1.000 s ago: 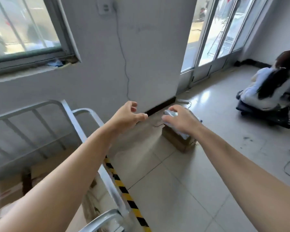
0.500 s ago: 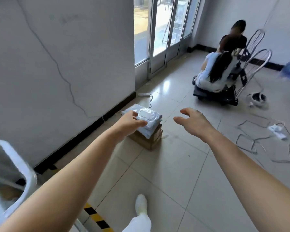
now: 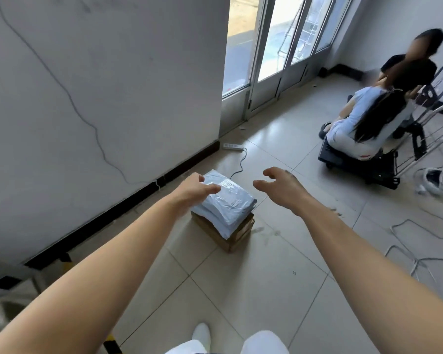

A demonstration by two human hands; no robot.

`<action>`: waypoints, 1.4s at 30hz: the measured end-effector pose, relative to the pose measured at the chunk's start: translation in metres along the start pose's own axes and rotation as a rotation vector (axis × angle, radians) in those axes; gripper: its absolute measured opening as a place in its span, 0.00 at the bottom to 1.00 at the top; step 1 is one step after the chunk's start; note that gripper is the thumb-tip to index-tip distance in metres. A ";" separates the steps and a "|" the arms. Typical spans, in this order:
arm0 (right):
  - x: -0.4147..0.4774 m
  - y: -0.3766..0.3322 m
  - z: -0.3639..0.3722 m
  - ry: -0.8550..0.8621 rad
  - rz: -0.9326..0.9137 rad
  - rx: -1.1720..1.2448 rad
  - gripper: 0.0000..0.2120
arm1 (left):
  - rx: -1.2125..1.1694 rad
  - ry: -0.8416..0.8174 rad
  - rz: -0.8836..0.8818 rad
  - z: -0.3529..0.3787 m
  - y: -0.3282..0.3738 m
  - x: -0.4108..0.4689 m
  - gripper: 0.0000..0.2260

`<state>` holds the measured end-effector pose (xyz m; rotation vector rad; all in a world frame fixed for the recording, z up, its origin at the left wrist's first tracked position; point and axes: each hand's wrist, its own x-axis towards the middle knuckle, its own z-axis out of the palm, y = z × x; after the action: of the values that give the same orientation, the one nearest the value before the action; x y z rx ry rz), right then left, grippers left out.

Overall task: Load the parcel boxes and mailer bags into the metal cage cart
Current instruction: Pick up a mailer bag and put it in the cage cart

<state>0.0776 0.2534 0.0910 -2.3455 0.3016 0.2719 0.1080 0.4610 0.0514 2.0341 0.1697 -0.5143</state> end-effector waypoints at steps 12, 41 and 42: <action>0.217 0.024 -0.018 -0.314 -0.091 -0.151 0.26 | -0.168 0.226 -0.282 0.048 0.022 0.144 0.30; 0.547 0.274 0.282 -0.529 0.309 -0.074 0.38 | -0.686 0.382 -0.790 0.195 -0.268 0.444 0.33; 0.554 0.279 0.289 -0.537 0.307 -0.044 0.38 | -0.747 0.354 -0.788 0.198 -0.275 0.448 0.31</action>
<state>0.4908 0.1874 -0.4505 -2.1596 0.3874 1.0403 0.3646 0.3863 -0.4424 1.2418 1.2179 -0.4546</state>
